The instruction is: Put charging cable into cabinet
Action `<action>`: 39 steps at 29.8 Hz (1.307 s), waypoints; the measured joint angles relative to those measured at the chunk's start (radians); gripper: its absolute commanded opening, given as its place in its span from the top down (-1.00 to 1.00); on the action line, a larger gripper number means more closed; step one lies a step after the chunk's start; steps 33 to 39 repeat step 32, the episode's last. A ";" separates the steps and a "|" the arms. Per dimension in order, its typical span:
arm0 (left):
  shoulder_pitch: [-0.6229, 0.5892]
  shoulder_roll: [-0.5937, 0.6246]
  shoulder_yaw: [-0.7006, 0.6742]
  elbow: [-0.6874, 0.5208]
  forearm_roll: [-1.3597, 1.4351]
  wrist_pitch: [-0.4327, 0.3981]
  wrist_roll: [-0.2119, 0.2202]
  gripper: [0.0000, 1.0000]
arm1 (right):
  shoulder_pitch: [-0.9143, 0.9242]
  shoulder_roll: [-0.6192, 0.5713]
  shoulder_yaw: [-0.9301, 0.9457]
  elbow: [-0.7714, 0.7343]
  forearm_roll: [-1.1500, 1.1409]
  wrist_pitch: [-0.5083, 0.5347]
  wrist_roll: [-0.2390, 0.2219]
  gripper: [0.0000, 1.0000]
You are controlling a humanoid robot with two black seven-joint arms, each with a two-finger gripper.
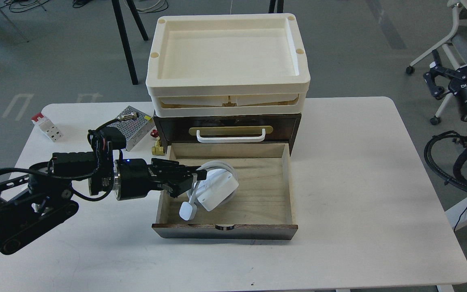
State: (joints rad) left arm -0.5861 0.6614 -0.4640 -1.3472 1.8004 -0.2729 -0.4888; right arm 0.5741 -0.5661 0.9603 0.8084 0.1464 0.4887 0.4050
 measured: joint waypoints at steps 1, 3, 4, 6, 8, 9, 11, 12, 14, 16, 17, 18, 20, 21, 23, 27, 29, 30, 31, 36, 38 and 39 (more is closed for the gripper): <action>-0.002 -0.015 0.000 0.018 0.000 0.001 0.000 0.41 | 0.000 0.000 0.001 0.000 0.000 0.000 0.000 -1.00; -0.002 -0.033 -0.003 0.048 0.000 0.003 0.000 0.22 | -0.001 0.000 0.004 0.000 0.001 0.000 0.000 -1.00; -0.002 -0.039 -0.005 0.058 0.000 0.004 0.000 0.13 | -0.002 0.000 0.004 0.001 0.001 0.000 0.000 -1.00; -0.003 -0.048 -0.008 0.069 -0.008 0.006 0.000 -0.21 | -0.003 0.000 0.006 0.001 0.001 0.000 0.000 -1.00; -0.004 -0.054 -0.009 0.073 -0.030 0.007 0.000 -0.72 | -0.006 0.000 0.006 0.002 0.001 0.000 0.000 -1.00; -0.006 -0.055 -0.009 0.075 -0.047 0.007 0.000 -0.73 | -0.008 0.000 0.007 0.002 0.001 0.000 0.000 -1.00; -0.014 -0.051 -0.013 0.075 -0.094 0.006 0.000 -0.74 | -0.009 0.000 0.007 0.003 0.001 0.000 0.000 -1.00; -0.019 -0.040 -0.017 0.075 -0.128 0.004 0.000 -0.76 | -0.009 0.000 0.008 0.003 0.001 0.000 0.000 -1.00; -0.028 0.010 -0.027 0.075 -0.211 0.000 0.000 -0.77 | -0.010 0.000 0.008 0.003 0.001 0.000 0.000 -1.00; -0.030 0.072 -0.032 0.076 -0.287 -0.001 0.000 -0.76 | -0.010 0.000 0.013 0.004 0.001 0.000 0.000 -1.00; -0.030 0.105 -0.034 0.076 -0.334 -0.002 0.000 -0.76 | -0.010 0.000 0.015 0.005 0.001 0.000 0.000 -1.00; -0.029 0.130 -0.035 0.076 -0.383 -0.002 0.000 -0.77 | -0.010 0.000 0.016 0.006 0.001 0.000 0.000 -1.00; -0.026 0.177 -0.038 0.078 -0.547 -0.002 0.000 -0.77 | -0.010 0.000 0.015 0.009 -0.002 0.000 0.000 -1.00; -0.025 0.192 -0.040 0.084 -0.638 -0.003 0.000 -0.77 | -0.008 0.000 0.013 0.011 -0.006 0.000 0.000 -1.00; -0.027 0.211 -0.045 0.110 -0.857 -0.010 0.000 -0.78 | 0.002 0.005 0.006 0.019 -0.014 0.000 0.000 -1.00; -0.050 0.206 -0.098 0.181 -1.266 -0.107 0.000 -0.78 | 0.025 0.015 -0.003 0.052 -0.037 0.000 0.000 -1.00; -0.074 0.176 -0.145 0.248 -1.486 -0.179 0.000 -0.78 | 0.031 0.025 -0.004 0.075 -0.042 0.000 0.000 -1.00; -0.090 0.147 -0.164 0.295 -1.582 -0.197 0.000 -0.77 | 0.032 0.032 -0.004 0.085 -0.043 0.000 0.000 -1.00; -0.106 0.118 -0.180 0.338 -1.649 -0.205 0.000 -0.78 | 0.033 0.042 -0.002 0.095 -0.043 0.000 0.000 -1.00; -0.127 0.080 -0.194 0.394 -1.715 -0.210 0.000 -0.78 | 0.034 0.052 0.006 0.102 -0.043 0.000 0.000 -1.00; -0.127 0.080 -0.194 0.394 -1.715 -0.210 0.000 -0.78 | 0.034 0.052 0.006 0.102 -0.043 0.000 0.000 -1.00; -0.127 0.080 -0.194 0.394 -1.715 -0.210 0.000 -0.78 | 0.034 0.052 0.006 0.102 -0.043 0.000 0.000 -1.00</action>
